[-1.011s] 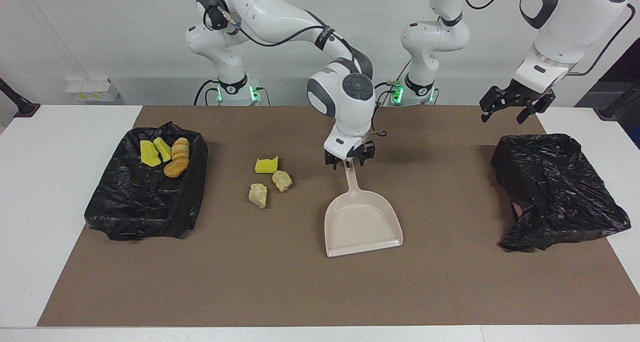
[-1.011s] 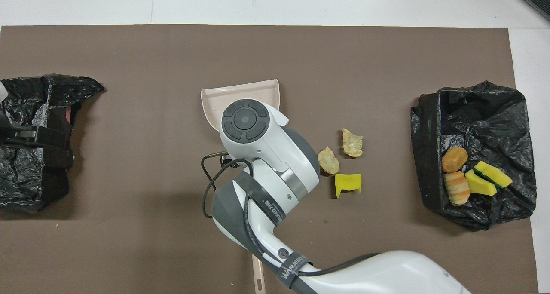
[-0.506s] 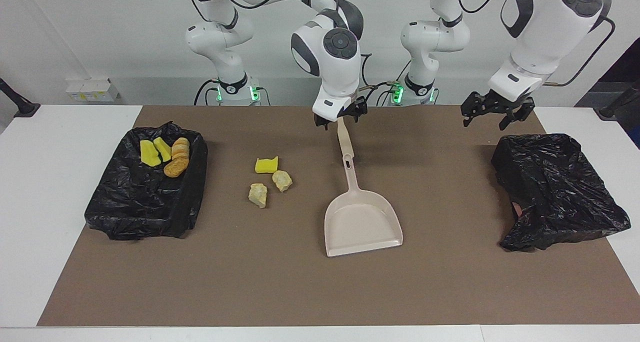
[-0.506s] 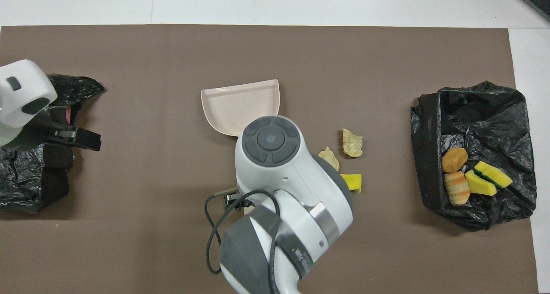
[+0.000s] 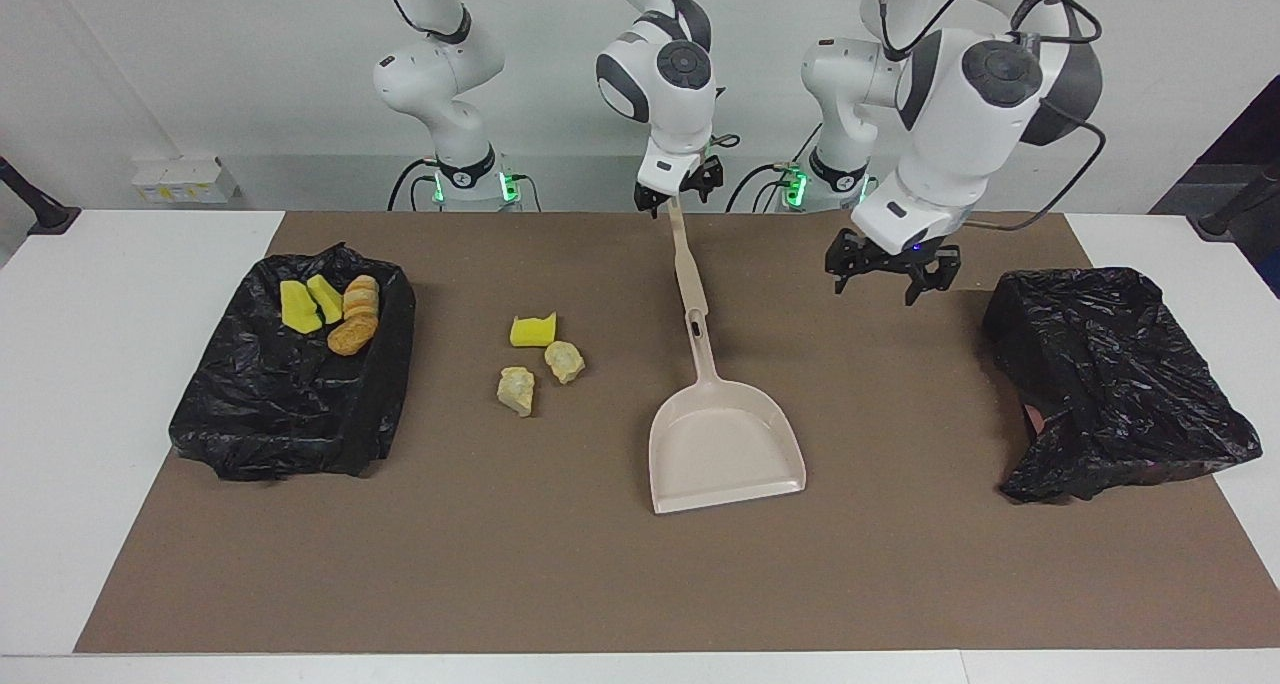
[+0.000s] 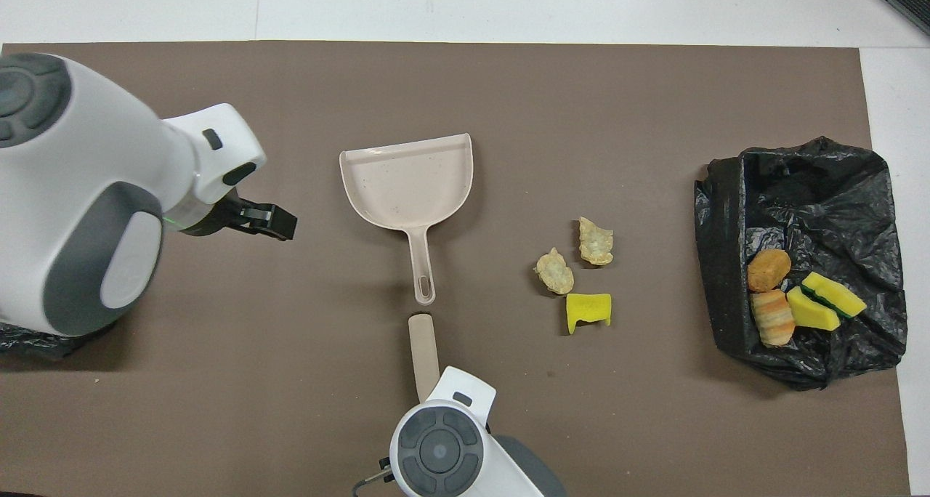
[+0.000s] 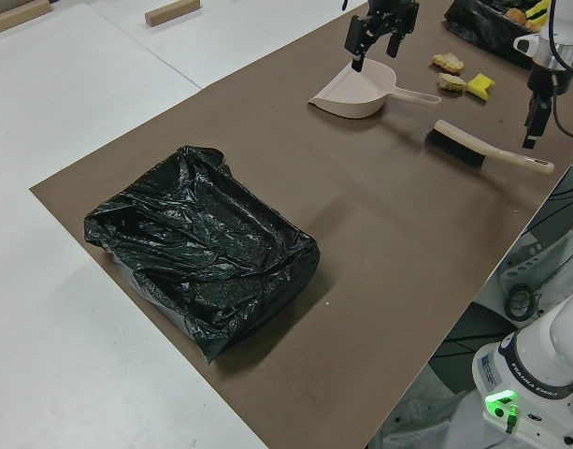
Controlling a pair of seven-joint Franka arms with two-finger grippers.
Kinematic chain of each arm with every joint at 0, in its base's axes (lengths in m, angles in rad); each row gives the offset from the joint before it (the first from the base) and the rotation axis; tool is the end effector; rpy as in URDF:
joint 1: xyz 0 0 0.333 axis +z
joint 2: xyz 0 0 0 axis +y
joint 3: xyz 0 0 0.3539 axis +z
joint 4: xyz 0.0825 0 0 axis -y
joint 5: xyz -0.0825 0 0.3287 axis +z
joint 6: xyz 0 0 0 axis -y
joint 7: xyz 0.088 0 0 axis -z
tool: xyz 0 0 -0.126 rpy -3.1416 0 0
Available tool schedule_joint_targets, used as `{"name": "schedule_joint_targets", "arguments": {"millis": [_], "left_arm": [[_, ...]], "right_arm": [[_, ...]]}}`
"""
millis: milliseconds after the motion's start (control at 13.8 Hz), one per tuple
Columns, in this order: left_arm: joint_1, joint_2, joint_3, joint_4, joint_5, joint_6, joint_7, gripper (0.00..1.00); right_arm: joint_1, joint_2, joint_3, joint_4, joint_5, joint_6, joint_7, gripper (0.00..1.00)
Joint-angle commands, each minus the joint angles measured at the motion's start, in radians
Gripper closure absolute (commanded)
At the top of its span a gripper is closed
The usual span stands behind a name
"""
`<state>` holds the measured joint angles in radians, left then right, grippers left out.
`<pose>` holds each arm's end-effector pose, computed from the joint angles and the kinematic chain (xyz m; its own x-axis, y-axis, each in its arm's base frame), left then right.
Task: Sweep and dump trash in bin
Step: 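Grasp the dustpan handle with the left gripper while the right gripper takes the brush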
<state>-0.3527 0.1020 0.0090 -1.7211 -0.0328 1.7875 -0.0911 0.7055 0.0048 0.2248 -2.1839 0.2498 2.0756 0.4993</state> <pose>0.5076 -0.1855 0.5455 0.9693 -0.2429 -0.0384 -0.2420 -0.9699 0.0275 0.2701 0.3903 0.4300 0.9317 0.2985 -0.2068 0.2791 -0.9530 -0.1179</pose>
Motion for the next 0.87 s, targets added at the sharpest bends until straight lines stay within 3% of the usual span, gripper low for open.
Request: {"name": "schedule_joint_targets", "arguments": {"millis": [0,361,433,795], "left_arm": [[-0.072,0.071,0.016,0.018,-0.039,0.070,-0.097,0.00],[-0.164,0.149,0.016,0.014,-0.033,0.173,-0.209,0.00],[-0.192,0.165,0.016,0.014,-0.033,0.194,-0.260,0.00],[-0.255,0.209,0.016,-0.024,-0.033,0.239,-0.462,0.00]], "right_arm": [[0.022,-0.023,-0.005,-0.089,0.023,0.099,0.018,0.00],[0.025,0.034,-0.005,-0.111,0.022,0.219,0.015,0.00],[0.025,0.034,-0.005,-0.111,0.022,0.224,0.013,0.05],[0.035,0.035,-0.007,-0.109,0.022,0.207,0.018,1.00]]}}
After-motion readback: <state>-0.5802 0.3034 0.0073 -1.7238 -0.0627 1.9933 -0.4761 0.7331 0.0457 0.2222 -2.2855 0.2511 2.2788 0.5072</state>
